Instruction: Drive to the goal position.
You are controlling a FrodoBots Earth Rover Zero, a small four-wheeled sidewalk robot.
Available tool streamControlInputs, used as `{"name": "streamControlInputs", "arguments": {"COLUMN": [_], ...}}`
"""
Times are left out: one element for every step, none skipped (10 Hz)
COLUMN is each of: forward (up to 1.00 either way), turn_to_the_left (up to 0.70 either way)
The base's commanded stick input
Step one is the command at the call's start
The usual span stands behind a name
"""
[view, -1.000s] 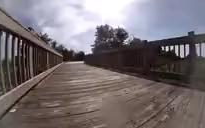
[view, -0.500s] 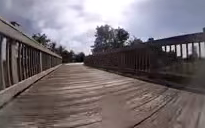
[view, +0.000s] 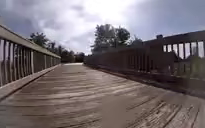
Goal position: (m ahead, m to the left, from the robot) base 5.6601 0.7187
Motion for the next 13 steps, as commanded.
{"name": "streamControlInputs", "arguments": {"forward": [0.85, 0.85, 0.85, 0.85, 0.85, 0.85, 0.85, 0.85, 0.85, 0.85, 0.85, 0.85, 0.85], "turn_to_the_left": [0.00, 0.00, 0.00, 0.00, 0.00, 0.00, 0.00, 0.00, 0.00, 0.00, 0.00, 0.00, 0.00]}}
